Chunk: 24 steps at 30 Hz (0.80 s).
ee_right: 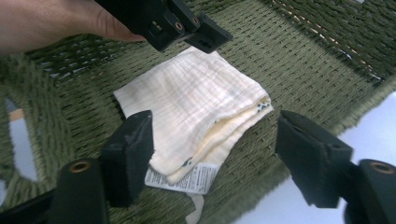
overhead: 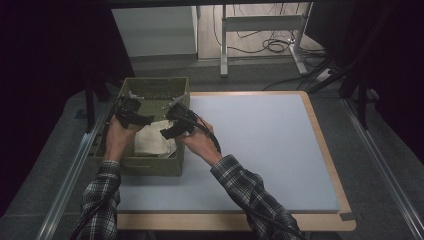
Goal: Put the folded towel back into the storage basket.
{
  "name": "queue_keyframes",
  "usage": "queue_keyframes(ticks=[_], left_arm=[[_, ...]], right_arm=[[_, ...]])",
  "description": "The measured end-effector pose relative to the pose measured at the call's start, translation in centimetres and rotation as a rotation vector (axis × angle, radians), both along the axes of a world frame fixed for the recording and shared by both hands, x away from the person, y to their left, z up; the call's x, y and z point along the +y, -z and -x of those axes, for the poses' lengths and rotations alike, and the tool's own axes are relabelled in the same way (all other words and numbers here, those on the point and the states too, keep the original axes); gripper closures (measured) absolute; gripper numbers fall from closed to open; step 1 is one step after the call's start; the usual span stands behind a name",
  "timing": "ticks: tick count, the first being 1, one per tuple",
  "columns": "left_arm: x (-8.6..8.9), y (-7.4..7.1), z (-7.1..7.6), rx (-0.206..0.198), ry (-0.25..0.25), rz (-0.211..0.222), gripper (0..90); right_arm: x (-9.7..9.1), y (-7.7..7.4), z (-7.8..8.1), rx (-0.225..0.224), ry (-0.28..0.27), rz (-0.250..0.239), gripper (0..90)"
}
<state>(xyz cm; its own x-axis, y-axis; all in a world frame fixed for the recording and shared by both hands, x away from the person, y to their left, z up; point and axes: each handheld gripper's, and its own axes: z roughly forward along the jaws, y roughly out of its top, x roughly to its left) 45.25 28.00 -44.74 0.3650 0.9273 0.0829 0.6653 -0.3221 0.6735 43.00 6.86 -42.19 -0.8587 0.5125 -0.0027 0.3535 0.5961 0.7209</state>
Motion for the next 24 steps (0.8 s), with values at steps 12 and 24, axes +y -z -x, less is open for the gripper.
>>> queue_keyframes(ticks=[12, 24], left_arm=[[-1.4, -1.3, 1.6, -0.021, 0.057, 0.148, 7.3], [-3.1, -1.0, 2.9, -0.008, 0.096, 0.171, 2.4]], right_arm=[[-4.4, -0.2, 0.7, 0.021, -0.017, -0.067, 12.8], [-9.1, 0.3, 1.5, 0.038, -0.012, -0.098, 9.0]])
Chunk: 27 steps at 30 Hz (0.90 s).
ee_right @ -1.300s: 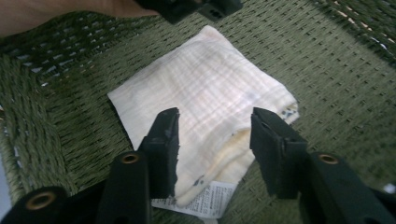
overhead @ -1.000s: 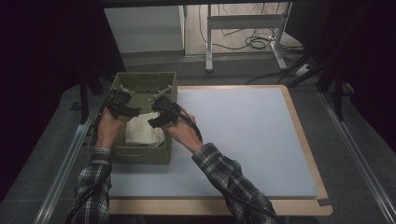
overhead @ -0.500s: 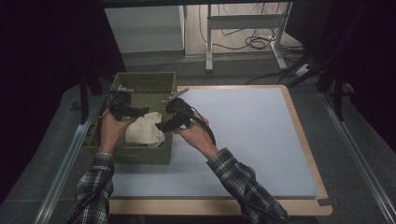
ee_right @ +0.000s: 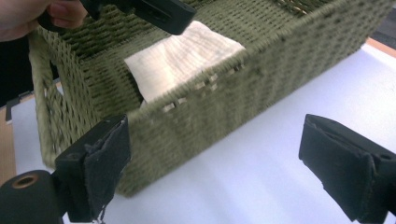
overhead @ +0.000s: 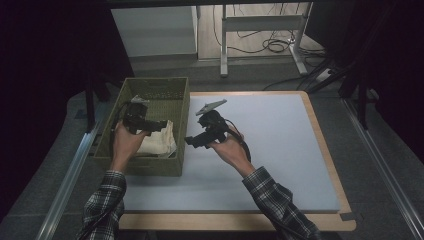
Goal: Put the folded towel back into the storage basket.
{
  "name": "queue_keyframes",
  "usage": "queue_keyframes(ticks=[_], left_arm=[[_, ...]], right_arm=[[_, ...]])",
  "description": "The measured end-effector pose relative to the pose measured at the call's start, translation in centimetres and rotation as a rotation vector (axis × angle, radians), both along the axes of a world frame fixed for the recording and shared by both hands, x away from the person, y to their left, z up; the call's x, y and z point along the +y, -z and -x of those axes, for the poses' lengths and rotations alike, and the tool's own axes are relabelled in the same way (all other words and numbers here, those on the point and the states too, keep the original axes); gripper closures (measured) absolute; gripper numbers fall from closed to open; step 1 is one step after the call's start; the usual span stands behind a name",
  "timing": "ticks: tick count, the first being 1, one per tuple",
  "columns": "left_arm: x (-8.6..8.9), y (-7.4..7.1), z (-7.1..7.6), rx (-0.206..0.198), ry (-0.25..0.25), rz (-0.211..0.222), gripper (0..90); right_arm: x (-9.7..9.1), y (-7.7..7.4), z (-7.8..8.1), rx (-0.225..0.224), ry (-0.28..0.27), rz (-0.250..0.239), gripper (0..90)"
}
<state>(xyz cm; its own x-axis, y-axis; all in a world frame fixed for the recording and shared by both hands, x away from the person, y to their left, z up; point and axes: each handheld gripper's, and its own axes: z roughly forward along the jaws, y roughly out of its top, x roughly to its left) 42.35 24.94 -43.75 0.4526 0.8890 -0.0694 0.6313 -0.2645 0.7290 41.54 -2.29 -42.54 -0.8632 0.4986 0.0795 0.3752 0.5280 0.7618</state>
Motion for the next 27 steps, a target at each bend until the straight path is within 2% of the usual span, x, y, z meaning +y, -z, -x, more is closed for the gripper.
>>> queue_keyframes(ticks=[3, 10, 15, 18, 20, 27], left_arm=[[-0.3, 0.0, 0.2, -0.004, 0.005, -0.001, 2.0], [-1.1, -0.4, 1.0, -0.043, 0.005, -0.013, 0.0], [-1.7, -0.5, 1.3, -0.044, 0.014, -0.018, 0.0], [-2.0, -0.7, 1.7, -0.049, 0.022, -0.012, 0.0], [-2.4, -0.8, 2.0, -0.054, 0.033, 0.007, 0.0], [-3.5, -1.0, 2.8, -0.060, 0.062, -0.004, 0.0]], right_arm=[[-1.0, 0.2, 0.2, 0.003, -0.002, -0.005, 8.3], [-3.3, 0.3, 0.8, -0.010, 0.009, -0.021, 6.6], [-4.8, 0.5, 1.2, -0.011, 0.016, -0.026, 6.1], [-5.3, 0.5, 1.4, -0.011, 0.016, -0.028, 6.1], [-6.1, 0.6, 1.6, -0.015, 0.023, -0.027, 6.1], [-8.3, 0.9, 2.1, -0.024, 0.035, -0.039, 6.1]])
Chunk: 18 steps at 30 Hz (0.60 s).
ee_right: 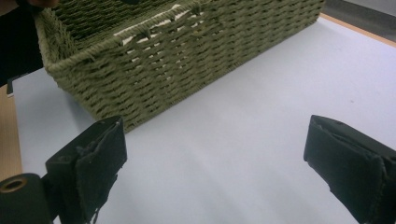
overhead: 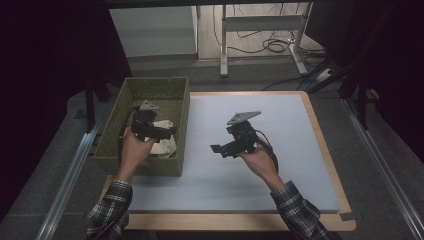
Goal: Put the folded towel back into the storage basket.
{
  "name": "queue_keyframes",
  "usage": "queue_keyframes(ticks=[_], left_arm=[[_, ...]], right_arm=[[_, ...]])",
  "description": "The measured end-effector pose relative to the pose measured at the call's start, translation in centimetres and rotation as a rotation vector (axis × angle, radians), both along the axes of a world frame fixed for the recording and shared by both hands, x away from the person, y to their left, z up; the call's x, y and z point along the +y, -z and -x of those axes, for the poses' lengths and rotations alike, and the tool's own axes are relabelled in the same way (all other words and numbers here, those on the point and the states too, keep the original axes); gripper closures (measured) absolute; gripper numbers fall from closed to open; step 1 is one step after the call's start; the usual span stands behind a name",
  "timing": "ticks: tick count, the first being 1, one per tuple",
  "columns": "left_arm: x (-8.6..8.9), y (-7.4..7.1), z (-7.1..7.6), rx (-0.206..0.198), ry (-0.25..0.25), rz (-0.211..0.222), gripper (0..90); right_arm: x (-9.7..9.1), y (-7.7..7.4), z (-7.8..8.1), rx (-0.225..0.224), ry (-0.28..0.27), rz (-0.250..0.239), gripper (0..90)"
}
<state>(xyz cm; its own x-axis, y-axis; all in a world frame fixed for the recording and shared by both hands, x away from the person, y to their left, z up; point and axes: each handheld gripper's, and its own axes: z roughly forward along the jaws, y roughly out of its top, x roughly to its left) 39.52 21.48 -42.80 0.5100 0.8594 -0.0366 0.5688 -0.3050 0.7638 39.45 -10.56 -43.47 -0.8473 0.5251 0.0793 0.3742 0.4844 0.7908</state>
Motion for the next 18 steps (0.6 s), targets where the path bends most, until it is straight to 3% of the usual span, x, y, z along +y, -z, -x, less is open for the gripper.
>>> queue_keyframes(ticks=[2, 4, 6, 11, 18], left_arm=[[-0.4, 0.0, 0.3, 0.000, 0.008, 0.000, 0.0], [-1.2, -0.1, 0.7, -0.014, 0.011, -0.027, 0.0], [-1.6, -0.2, 1.0, -0.007, 0.022, -0.015, 0.0], [-2.7, -0.2, 1.7, 0.001, 0.038, -0.040, 0.0], [-3.6, -0.4, 2.8, -0.008, 0.054, -0.025, 0.0]], right_arm=[[-0.3, 0.1, 0.1, 0.001, 0.002, -0.003, 6.1], [-1.3, 0.2, 0.3, -0.001, 0.013, -0.002, 6.1], [-2.0, 0.3, 0.5, -0.002, 0.020, 0.002, 6.1], [-3.6, 0.4, 0.9, -0.006, 0.040, 0.003, 6.1], [-5.4, 0.6, 1.3, -0.009, 0.058, -0.004, 6.1]])
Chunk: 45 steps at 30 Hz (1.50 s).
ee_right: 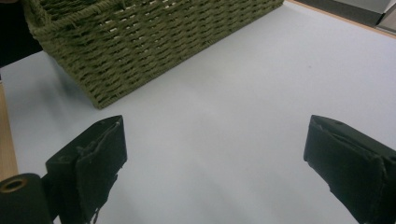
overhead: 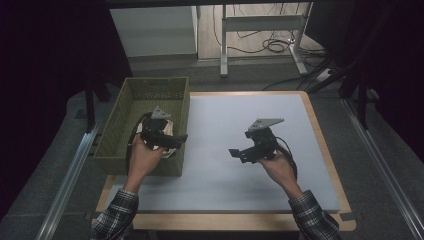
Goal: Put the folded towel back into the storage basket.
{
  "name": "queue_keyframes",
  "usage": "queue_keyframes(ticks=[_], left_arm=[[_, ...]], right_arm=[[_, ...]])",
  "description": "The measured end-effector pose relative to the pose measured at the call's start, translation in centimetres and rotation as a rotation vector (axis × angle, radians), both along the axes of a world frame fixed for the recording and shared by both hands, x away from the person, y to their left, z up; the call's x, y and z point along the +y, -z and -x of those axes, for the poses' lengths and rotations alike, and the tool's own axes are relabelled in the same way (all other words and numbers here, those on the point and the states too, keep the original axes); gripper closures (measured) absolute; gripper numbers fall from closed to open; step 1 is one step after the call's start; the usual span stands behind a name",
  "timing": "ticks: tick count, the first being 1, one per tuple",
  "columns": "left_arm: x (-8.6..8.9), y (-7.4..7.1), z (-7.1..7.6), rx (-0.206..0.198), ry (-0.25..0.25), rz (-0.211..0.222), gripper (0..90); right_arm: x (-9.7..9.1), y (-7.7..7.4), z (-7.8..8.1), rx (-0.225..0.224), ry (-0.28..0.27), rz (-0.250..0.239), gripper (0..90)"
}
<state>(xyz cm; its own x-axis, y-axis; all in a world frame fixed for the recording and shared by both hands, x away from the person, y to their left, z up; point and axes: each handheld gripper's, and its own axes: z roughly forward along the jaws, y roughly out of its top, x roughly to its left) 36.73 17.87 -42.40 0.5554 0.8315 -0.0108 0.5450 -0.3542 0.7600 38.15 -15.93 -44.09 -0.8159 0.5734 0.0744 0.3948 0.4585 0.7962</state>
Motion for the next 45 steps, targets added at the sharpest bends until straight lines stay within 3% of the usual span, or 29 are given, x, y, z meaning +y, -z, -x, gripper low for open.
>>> queue_keyframes(ticks=[13, 23, 31, 33, 36, 37, 45], left_arm=[[-2.6, 1.2, 2.9, -0.049, 0.066, 0.059, 0.0], [-5.3, 2.1, 4.0, -0.056, 0.130, 0.090, 0.1], [-7.4, 3.0, 4.8, -0.070, 0.173, 0.090, 0.2], [-8.4, 3.4, 5.3, -0.102, 0.170, 0.052, 0.2], [-8.8, 3.5, 5.7, -0.115, 0.184, 0.057, 0.6], [-9.3, 3.6, 6.1, -0.100, 0.208, 0.081, 0.8], [-11.5, 4.9, 6.9, -0.076, 0.275, 0.098, 0.6]], right_arm=[[-3.2, 1.1, 1.2, 0.001, 0.024, -0.011, 6.1], [-5.2, 1.8, 2.2, 0.007, 0.039, -0.012, 6.1], [-7.1, 2.2, 3.1, 0.013, 0.055, -0.019, 6.1], [-7.7, 2.3, 3.4, 0.011, 0.061, -0.019, 6.1], [-8.2, 2.4, 3.7, 0.013, 0.068, -0.019, 6.1], [-8.7, 2.5, 4.0, 0.011, 0.073, -0.015, 6.1], [-10.3, 3.0, 5.0, 0.015, 0.085, -0.016, 6.1]])
